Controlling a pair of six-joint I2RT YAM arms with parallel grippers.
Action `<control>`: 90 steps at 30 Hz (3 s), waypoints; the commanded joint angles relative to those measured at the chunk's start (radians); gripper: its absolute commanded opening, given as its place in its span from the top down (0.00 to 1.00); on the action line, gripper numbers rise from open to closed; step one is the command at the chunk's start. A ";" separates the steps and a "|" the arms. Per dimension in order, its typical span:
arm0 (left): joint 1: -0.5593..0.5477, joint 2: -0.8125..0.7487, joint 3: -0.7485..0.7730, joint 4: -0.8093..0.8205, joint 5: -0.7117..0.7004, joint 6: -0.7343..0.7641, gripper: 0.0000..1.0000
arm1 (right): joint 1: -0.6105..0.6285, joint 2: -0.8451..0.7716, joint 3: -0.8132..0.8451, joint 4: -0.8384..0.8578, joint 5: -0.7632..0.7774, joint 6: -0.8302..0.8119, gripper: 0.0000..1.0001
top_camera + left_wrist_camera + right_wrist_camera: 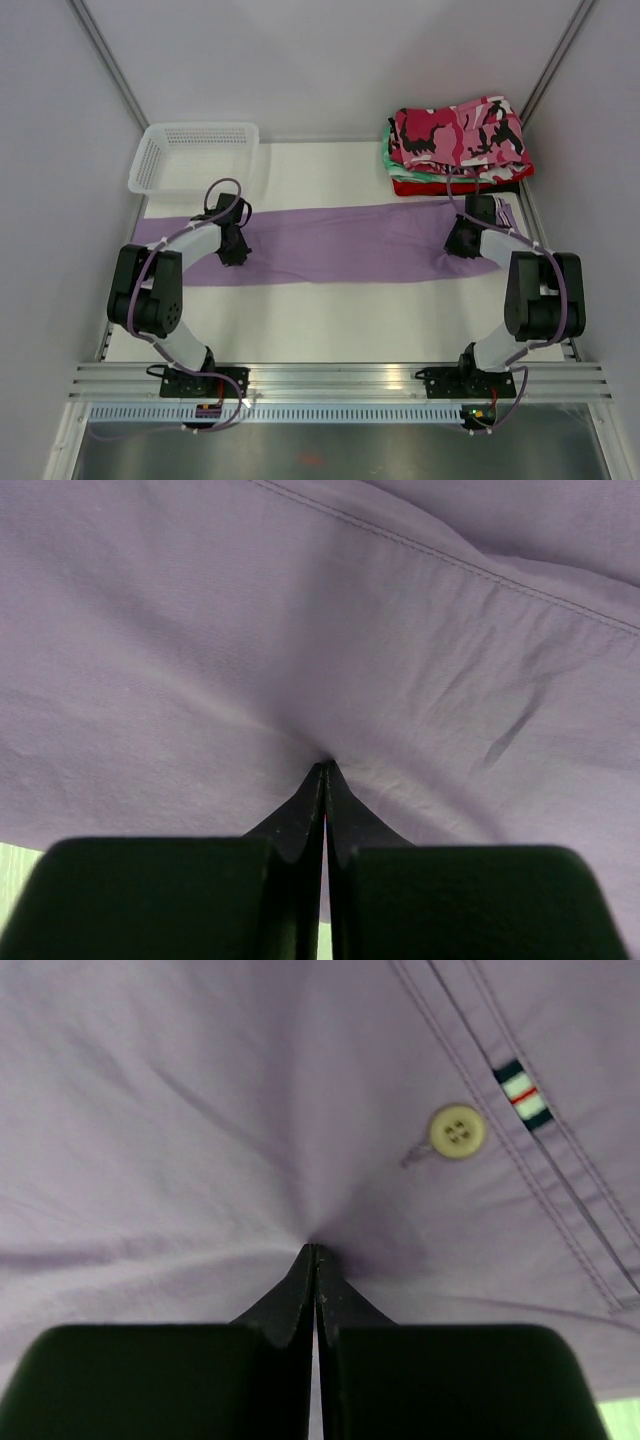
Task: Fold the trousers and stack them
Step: Fold the trousers
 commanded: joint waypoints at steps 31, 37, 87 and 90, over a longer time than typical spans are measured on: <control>0.591 -0.110 0.225 -0.203 -0.125 -0.329 0.08 | 0.175 -0.335 0.021 0.000 -0.288 0.008 0.60; 0.639 0.023 0.266 -0.120 -0.134 -0.322 0.17 | 0.185 -0.302 0.028 0.004 -0.291 0.008 0.59; 0.634 0.079 0.407 -0.009 -0.071 -0.214 0.98 | 0.210 -0.358 0.066 -0.098 -0.127 -0.016 0.61; 0.634 0.112 0.417 -0.006 -0.056 -0.213 0.98 | 0.208 -0.358 0.067 -0.097 -0.116 -0.021 0.61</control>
